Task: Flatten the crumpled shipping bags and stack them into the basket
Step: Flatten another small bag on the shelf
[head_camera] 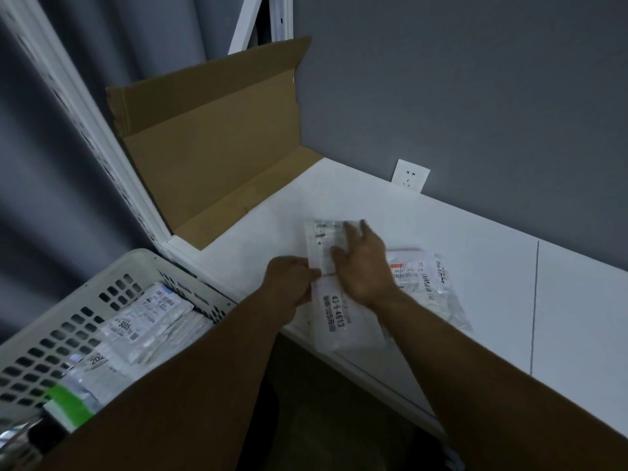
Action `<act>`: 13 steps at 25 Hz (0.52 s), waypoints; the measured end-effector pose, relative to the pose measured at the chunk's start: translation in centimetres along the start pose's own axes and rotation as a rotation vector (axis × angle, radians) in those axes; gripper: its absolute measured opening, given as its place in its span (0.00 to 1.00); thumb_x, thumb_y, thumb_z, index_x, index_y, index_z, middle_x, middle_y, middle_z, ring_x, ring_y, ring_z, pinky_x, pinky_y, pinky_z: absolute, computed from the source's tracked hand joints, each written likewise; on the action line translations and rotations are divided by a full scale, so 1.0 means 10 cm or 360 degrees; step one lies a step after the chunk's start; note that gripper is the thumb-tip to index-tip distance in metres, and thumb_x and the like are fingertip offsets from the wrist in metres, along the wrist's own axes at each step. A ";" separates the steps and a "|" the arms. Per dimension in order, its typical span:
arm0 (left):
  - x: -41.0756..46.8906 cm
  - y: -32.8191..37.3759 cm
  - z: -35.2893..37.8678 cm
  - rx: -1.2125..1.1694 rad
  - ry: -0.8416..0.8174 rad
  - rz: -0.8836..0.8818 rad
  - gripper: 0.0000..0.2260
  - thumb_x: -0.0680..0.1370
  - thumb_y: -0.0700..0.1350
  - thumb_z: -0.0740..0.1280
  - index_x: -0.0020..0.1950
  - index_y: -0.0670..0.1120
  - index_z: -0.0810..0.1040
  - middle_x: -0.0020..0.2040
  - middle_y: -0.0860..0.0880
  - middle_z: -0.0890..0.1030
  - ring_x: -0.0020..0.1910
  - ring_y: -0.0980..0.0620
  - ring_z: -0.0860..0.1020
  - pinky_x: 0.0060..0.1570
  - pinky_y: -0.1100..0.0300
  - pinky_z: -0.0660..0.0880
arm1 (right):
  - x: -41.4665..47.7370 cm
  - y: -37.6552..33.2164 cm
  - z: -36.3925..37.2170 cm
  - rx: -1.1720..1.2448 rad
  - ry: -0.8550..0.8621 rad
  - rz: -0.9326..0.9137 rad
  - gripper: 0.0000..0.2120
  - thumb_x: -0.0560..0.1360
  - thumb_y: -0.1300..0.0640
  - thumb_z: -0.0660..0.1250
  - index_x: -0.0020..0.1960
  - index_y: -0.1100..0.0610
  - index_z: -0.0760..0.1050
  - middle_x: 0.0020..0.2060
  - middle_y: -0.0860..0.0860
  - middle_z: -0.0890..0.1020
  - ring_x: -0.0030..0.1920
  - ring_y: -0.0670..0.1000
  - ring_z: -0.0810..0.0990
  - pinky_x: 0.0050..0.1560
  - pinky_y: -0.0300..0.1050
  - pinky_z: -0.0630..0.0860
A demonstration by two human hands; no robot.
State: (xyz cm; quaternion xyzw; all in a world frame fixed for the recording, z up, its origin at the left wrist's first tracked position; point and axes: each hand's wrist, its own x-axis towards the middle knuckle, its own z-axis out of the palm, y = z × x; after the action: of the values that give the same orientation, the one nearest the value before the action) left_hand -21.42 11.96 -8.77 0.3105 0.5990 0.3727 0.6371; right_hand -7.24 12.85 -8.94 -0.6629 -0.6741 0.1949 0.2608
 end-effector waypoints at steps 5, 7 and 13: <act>0.18 -0.21 0.05 0.0339 0.0157 0.0104 0.07 0.77 0.32 0.65 0.46 0.37 0.83 0.47 0.37 0.83 0.48 0.37 0.83 0.50 0.42 0.81 | -0.06 0.12 0.46 -0.0579 -0.0332 -0.0221 0.27 0.85 0.49 0.49 0.81 0.57 0.53 0.81 0.60 0.50 0.81 0.60 0.46 0.79 0.58 0.49; 0.22 -0.23 0.03 0.0597 0.0267 0.0199 0.06 0.76 0.33 0.67 0.50 0.37 0.82 0.48 0.43 0.82 0.50 0.41 0.81 0.54 0.48 0.80 | -0.11 0.18 0.52 -0.0623 -0.0356 -0.0239 0.28 0.85 0.48 0.47 0.82 0.57 0.50 0.81 0.60 0.48 0.81 0.59 0.44 0.80 0.56 0.47; 0.34 -0.26 0.02 0.0711 0.0309 0.0137 0.06 0.77 0.32 0.64 0.48 0.38 0.81 0.44 0.43 0.79 0.51 0.40 0.80 0.55 0.45 0.79 | -0.18 0.32 0.70 -0.0791 -0.0376 -0.0299 0.39 0.76 0.40 0.33 0.82 0.59 0.48 0.81 0.62 0.48 0.81 0.61 0.45 0.79 0.60 0.43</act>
State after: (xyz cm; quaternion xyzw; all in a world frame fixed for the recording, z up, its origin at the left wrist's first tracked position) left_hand -20.94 13.46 -12.78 0.4317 0.7111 0.2861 0.4756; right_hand -9.01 11.81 -16.54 -0.6139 -0.7854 0.0747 0.0269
